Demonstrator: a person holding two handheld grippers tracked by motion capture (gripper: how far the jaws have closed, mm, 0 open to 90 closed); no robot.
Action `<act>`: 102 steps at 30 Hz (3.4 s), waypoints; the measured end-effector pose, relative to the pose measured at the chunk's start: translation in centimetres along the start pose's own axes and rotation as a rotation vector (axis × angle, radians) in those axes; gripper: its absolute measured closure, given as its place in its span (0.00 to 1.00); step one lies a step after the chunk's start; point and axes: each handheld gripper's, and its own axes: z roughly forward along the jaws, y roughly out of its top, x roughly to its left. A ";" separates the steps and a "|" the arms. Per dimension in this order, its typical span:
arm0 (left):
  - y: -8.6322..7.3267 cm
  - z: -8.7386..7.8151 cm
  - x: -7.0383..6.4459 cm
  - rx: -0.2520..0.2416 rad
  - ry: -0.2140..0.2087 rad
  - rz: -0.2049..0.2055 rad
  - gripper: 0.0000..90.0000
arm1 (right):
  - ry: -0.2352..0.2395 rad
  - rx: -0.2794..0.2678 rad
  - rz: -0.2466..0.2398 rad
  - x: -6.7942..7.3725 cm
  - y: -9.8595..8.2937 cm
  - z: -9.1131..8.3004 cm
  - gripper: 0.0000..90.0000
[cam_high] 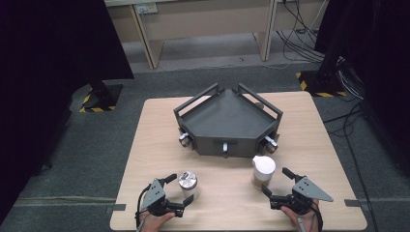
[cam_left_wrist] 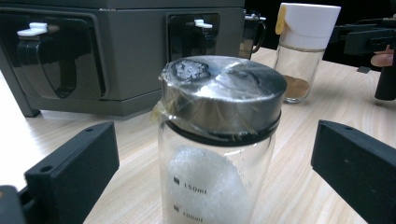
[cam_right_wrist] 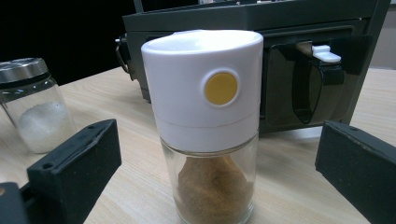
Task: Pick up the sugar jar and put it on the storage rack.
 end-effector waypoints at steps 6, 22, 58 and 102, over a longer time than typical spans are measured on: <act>0.2 0.5 0.1 0.008 0.000 0.003 0.01 | 0.000 0.002 0.008 0.0 0.0 0.0 0.01; 0.6 1.6 0.3 0.020 -0.008 0.005 0.02 | 0.000 0.001 0.012 -0.1 -0.1 0.1 0.01; 1.2 2.6 0.3 0.074 -0.016 0.045 0.34 | 0.005 0.003 0.018 -0.2 -0.1 0.1 0.01; 5.7 3.4 1.6 0.053 -0.049 0.018 0.34 | 0.006 0.002 0.023 -0.2 -0.2 0.2 0.01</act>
